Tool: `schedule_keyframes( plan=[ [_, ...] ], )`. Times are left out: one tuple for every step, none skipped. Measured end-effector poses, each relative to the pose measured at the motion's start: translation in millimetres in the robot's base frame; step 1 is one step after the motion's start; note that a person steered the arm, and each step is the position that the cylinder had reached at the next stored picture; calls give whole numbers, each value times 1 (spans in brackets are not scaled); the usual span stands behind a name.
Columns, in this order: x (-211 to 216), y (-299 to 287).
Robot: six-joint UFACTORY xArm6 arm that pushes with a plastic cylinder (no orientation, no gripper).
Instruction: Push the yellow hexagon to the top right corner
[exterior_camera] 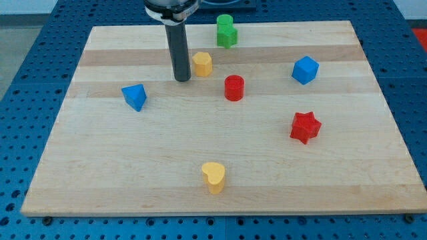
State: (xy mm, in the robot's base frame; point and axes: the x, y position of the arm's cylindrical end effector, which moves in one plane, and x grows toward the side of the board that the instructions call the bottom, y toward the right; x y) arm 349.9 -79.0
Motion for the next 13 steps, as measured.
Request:
schedule_keyframes(
  plan=[
    [-11,27],
    [-23,48],
    [-32,40],
    [-33,42],
    [-35,71],
    [-39,78],
    [-43,51],
    [-51,48],
    [-51,87],
    [-51,142],
    [-51,184],
    [-51,198],
    [-52,200]
  ],
)
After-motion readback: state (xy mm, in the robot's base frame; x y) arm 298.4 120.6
